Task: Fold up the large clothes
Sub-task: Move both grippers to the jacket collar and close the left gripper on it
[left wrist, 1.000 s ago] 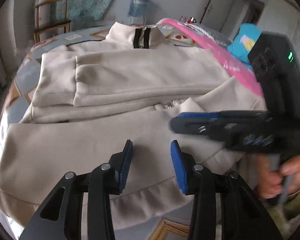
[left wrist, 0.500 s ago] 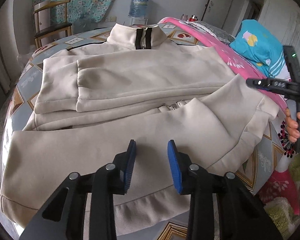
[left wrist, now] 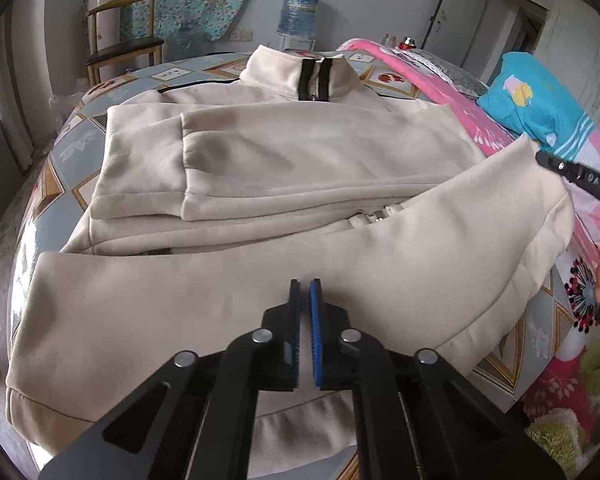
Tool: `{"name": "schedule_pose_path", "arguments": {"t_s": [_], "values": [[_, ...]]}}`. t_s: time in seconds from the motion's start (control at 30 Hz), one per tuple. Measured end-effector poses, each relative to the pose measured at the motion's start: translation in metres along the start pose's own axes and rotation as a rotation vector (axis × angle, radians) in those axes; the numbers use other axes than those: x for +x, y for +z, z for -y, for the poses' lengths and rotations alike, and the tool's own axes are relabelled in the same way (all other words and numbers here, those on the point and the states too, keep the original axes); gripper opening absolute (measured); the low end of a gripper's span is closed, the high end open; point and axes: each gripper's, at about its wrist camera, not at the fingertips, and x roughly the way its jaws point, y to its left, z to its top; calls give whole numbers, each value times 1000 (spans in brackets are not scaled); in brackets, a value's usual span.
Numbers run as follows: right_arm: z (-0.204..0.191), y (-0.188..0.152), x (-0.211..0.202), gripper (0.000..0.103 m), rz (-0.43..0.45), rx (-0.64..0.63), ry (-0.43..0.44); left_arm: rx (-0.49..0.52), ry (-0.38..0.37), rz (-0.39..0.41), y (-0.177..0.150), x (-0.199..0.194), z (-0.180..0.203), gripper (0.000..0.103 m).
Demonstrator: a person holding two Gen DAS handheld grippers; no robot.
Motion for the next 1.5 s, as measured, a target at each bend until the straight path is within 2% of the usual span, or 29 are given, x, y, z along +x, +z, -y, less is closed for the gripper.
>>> {"name": "schedule_pose_path", "arguments": {"t_s": [0.13, 0.27, 0.43, 0.53, 0.6, 0.63, 0.7, 0.73, 0.83, 0.9, 0.97, 1.0, 1.1, 1.2, 1.27, 1.37, 1.5], "values": [[10, -15, 48, 5, -110, 18, -31, 32, 34, 9, 1, 1, 3, 3], [6, -15, 45, 5, -111, 1, -62, 65, 61, 8, 5, 1, 7, 3], [6, -14, 44, 7, -128, 2, -79, 99, -29, 56, 19, -8, 18, 3], [5, -13, 43, 8, -138, -1, -87, 158, -125, 24, 27, 1, 37, 3], [5, -12, 45, 8, -153, 2, -89, 197, -145, 14, 28, 9, 48, 3], [5, -11, 44, 10, -157, 0, -96, 220, -133, 10, 28, 15, 53, 3], [6, -7, 38, 25, -155, 2, -101, 238, -85, -32, 28, 31, 56, 3], [7, -3, 31, 29, -149, 13, -88, 216, -103, -29, 30, 31, 54, 3], [7, 12, 17, 57, -147, 23, -34, 166, -142, -47, 38, 29, 45, 3], [2, 27, 13, 63, -151, 6, 18, 139, -154, -50, 46, 25, 39, 9], [-7, 48, 12, 72, -148, -8, 72, 110, -168, -49, 59, 19, 33, 24], [-13, 61, 14, 77, -139, -16, 110, 94, -171, -45, 68, 15, 31, 27], [-27, 98, 26, 81, -135, -11, 222, 43, -176, -33, 99, 5, 22, 41], [-39, 138, 57, 85, -176, 34, 354, -22, -168, -5, 133, 0, 10, 60], [-47, 165, 87, 85, -220, 57, 391, -71, -148, 16, 161, 4, 0, 73], [-57, 198, 137, 85, -295, 102, 419, -133, -111, 25, 203, 24, -14, 78], [-64, 220, 201, 85, -413, 177, 445, -202, -81, -19, 253, 68, -31, 79]]}}
